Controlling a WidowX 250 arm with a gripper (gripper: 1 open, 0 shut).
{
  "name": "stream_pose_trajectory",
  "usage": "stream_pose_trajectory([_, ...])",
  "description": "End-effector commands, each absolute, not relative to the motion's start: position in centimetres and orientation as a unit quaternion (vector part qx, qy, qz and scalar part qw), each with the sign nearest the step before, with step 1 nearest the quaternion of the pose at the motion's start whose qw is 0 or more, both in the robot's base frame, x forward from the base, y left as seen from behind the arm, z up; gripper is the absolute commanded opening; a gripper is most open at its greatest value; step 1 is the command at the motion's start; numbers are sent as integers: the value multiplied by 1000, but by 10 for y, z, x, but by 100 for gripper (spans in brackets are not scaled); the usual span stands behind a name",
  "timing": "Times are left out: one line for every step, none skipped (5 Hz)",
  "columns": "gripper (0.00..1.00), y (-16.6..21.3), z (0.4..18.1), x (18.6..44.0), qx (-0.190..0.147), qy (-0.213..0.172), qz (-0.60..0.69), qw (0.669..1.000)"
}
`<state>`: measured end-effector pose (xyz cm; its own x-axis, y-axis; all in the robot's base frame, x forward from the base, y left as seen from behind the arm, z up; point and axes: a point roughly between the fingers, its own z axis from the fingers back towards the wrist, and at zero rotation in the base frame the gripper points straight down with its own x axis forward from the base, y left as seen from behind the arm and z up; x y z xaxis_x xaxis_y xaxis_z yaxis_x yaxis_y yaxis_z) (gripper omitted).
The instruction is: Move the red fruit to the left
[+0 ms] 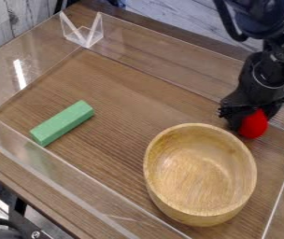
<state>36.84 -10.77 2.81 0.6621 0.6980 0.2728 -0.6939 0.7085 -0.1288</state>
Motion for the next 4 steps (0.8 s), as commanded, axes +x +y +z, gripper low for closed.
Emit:
stream_pose_trajectory([100,-111,42,378,-18,-175,379,909])
stream_pose_trajectory([100,-109,39,376,-12,-174,378,909])
stream_pose_trajectory([0,-106,35,374,-7,-175,379,909])
stream_pose_trajectory([100,-103,32,372,-2,-175,379,909])
